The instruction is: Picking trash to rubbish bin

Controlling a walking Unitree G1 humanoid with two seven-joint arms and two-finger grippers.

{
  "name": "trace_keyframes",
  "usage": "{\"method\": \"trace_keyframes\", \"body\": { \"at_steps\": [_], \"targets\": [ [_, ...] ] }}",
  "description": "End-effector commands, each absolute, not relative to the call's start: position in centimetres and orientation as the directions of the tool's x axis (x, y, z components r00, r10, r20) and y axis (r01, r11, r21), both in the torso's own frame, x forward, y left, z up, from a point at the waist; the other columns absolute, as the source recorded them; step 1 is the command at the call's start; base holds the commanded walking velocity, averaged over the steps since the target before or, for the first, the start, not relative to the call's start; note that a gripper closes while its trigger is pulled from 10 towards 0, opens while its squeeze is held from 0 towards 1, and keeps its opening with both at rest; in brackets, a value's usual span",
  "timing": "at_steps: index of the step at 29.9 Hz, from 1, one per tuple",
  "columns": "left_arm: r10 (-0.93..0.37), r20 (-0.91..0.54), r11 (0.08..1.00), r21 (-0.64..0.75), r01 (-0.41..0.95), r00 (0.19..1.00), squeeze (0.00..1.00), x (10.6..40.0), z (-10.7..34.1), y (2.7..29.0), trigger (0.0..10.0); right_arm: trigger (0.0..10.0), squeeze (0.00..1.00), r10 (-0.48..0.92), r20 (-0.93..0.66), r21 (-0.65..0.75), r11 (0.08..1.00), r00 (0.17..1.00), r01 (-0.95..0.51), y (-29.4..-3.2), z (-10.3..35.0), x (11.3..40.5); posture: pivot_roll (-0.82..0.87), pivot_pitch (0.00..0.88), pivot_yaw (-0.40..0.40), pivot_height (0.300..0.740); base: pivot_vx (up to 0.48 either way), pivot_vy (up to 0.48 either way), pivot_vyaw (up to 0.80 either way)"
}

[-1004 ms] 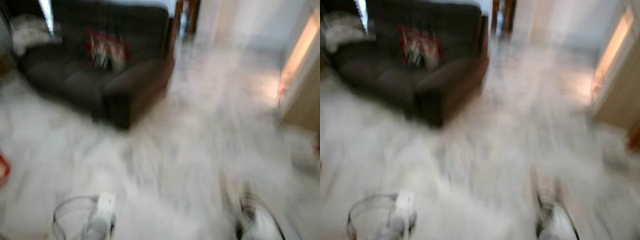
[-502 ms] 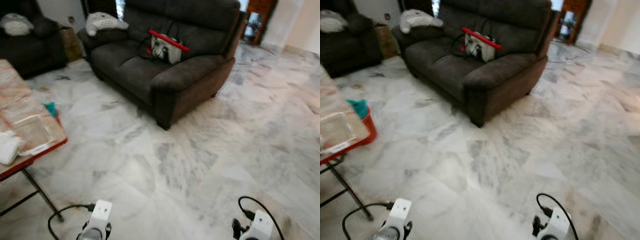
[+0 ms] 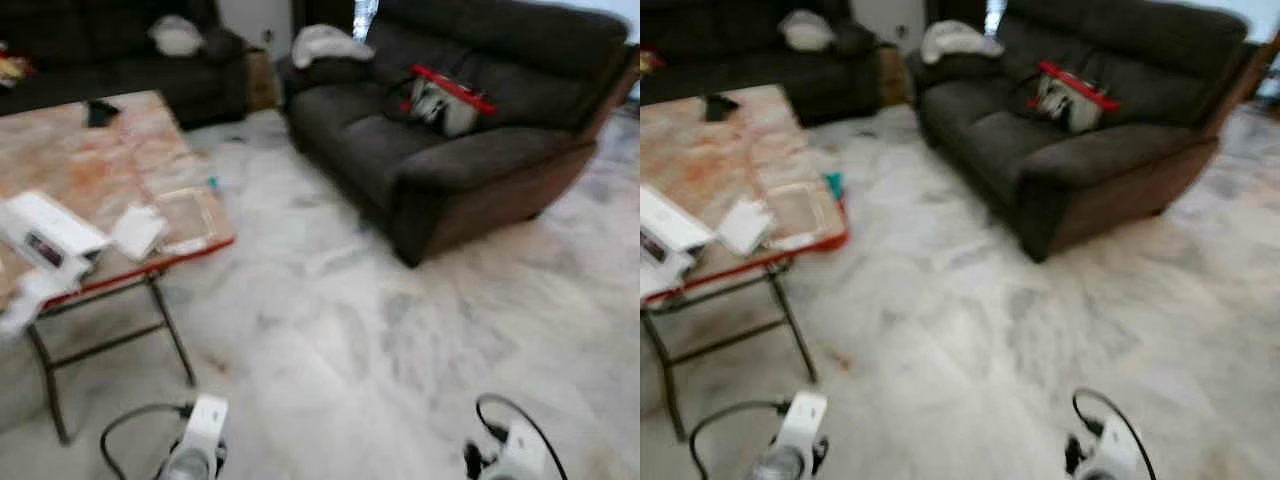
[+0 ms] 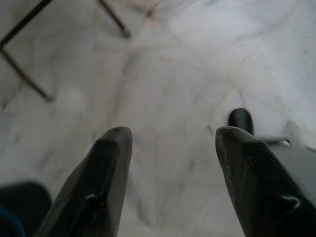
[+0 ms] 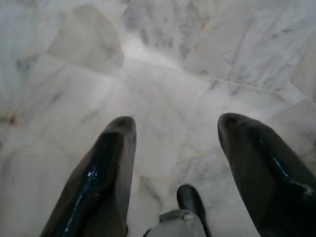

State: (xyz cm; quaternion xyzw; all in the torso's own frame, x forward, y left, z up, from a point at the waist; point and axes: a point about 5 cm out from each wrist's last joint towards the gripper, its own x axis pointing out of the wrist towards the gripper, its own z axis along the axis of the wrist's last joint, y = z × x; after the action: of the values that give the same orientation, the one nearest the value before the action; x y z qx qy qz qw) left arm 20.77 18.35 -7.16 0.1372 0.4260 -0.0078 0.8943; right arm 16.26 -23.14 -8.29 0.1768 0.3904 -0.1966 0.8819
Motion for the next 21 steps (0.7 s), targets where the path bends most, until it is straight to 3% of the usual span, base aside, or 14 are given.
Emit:
{"method": "trace_keyframes", "body": {
  "at_steps": [1,21],
  "targets": [
    [0.122,-0.77,0.96,0.251,0.121,0.626,0.0,20.58,-7.23,18.85,10.0,10.0,0.0,-0.21,-0.748,0.163,0.862,0.63,0.481,-23.19,-8.02,16.85,0.04,0.0,-0.019,0.74,0.0,0.0,0.8],
    [0.124,-0.769,0.963,0.246,0.111,0.627,0.0,20.46,-7.34,18.39,10.0,10.0,0.0,-0.201,-0.738,0.161,0.875,0.644,0.457,-23.41,-7.68,17.49,0.05,0.0,-0.037,0.74,0.0,0.0,0.8]
  ]
}}
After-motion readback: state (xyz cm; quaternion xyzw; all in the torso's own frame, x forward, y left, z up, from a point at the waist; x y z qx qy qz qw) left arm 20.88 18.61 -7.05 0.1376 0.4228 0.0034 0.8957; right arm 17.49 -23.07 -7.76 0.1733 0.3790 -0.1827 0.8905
